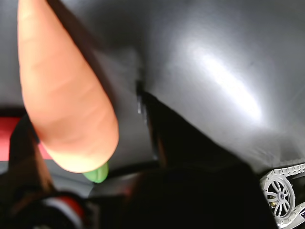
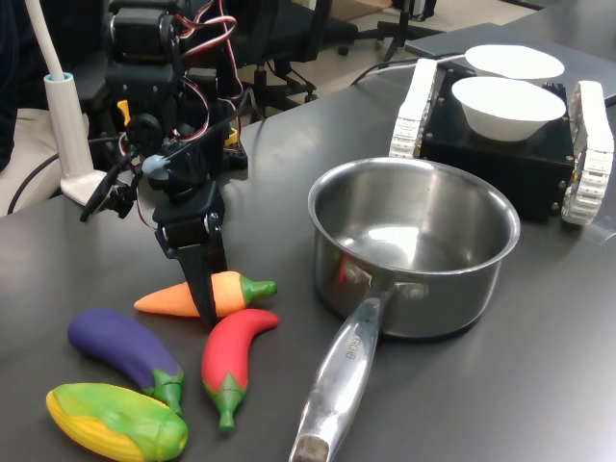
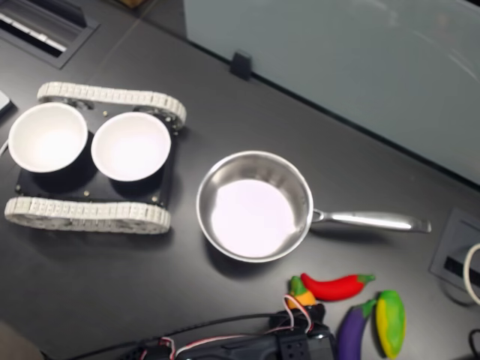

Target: Pick up the carrot and place them in the pan

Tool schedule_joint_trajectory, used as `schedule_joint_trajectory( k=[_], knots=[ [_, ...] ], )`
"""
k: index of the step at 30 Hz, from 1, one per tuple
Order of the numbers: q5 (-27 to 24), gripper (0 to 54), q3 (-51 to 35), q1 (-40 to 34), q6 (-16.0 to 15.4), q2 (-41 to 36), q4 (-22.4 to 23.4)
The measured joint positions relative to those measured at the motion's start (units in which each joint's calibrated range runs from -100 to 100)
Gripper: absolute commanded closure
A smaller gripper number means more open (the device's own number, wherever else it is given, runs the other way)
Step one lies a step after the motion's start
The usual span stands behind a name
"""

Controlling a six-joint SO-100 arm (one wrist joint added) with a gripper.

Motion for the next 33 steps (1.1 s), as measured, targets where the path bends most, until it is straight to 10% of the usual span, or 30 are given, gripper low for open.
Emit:
schedule_joint_trajectory(
  k=[12, 33],
  knots=[
    [0.2, 53.3, -1.4, 0.1, 0.0, -0.3, -2.4],
    [0.2, 53.6, 4.7, -0.7, 0.6, -13.1, -1.0]
  ],
)
